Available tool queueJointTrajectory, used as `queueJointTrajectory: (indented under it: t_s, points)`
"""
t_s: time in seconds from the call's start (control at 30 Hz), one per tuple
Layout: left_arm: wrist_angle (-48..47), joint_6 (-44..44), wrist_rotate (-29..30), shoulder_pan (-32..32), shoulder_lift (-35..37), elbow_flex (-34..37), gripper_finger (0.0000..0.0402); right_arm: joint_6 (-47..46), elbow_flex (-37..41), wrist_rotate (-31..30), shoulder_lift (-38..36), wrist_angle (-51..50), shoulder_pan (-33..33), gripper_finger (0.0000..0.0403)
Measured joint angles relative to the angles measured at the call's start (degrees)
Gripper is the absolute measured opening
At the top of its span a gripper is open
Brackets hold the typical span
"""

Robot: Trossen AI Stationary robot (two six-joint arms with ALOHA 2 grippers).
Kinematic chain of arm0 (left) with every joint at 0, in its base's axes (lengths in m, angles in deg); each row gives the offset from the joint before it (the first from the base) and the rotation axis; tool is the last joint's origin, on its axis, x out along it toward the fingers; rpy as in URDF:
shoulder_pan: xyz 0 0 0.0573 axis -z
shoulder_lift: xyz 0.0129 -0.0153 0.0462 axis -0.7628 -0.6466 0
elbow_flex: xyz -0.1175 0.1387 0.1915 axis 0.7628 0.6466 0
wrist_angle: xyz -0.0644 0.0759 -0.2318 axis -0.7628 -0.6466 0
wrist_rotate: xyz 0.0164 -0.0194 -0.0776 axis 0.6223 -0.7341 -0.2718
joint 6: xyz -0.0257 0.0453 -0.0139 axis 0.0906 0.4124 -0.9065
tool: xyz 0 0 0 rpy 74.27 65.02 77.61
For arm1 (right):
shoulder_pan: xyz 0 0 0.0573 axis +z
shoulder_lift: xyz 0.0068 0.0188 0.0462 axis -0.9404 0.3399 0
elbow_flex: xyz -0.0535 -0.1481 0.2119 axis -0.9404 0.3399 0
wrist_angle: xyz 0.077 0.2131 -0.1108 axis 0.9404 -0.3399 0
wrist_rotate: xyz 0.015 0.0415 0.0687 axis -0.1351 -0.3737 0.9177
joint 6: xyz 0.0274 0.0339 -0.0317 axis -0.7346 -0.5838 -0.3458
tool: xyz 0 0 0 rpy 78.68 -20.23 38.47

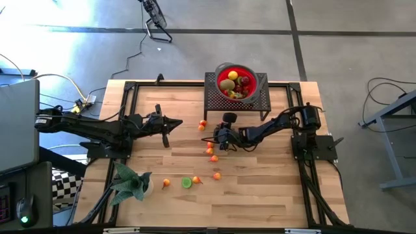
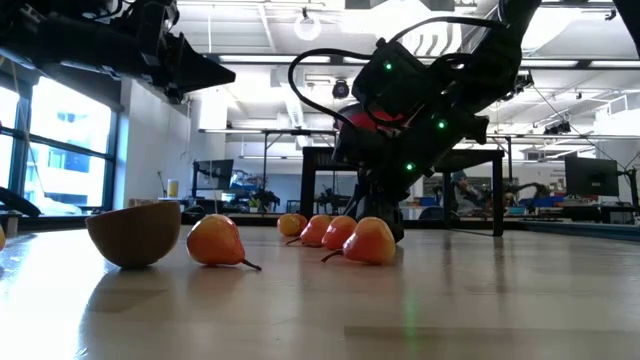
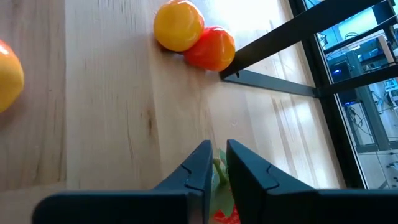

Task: Pick & Place Fruit
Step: Put the strawberry into the strainer on the shelf

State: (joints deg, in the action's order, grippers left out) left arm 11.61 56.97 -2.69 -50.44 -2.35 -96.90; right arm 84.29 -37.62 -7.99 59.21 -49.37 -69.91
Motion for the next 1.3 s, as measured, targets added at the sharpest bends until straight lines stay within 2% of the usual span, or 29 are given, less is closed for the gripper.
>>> queueJointTrajectory:
  t_s: [0.23,0.37,0.53,1.0,1.3]
  points:
    - [0.0,0.0,0.0,0.0,0.0,0.0,0.0006,0.0,0.1,-1.3,-0.3,0.1,0.3,0.0009]
    - [0.0,0.0,0.0,0.0,0.0,0.0,0.0006,0.3,0.1,-4.3,-0.8,0.0,1.6,0.0007]
    - [0.0,0.0,0.0,0.0,0.0,0.0,0.0006,0.6,0.5,-4.2,-3.5,-1.2,3.6,0.0005]
    - [0.0,-0.2,0.0,0.0,0.0,0.0,0.0006,-5.9,0.2,-3.7,-24.0,-1.0,7.5,0.0004]
    - [0.0,-0.1,0.0,0.0,0.0,0.0,0.0006,-5.3,0.1,-7.8,-37.2,-0.8,7.1,0.0004]
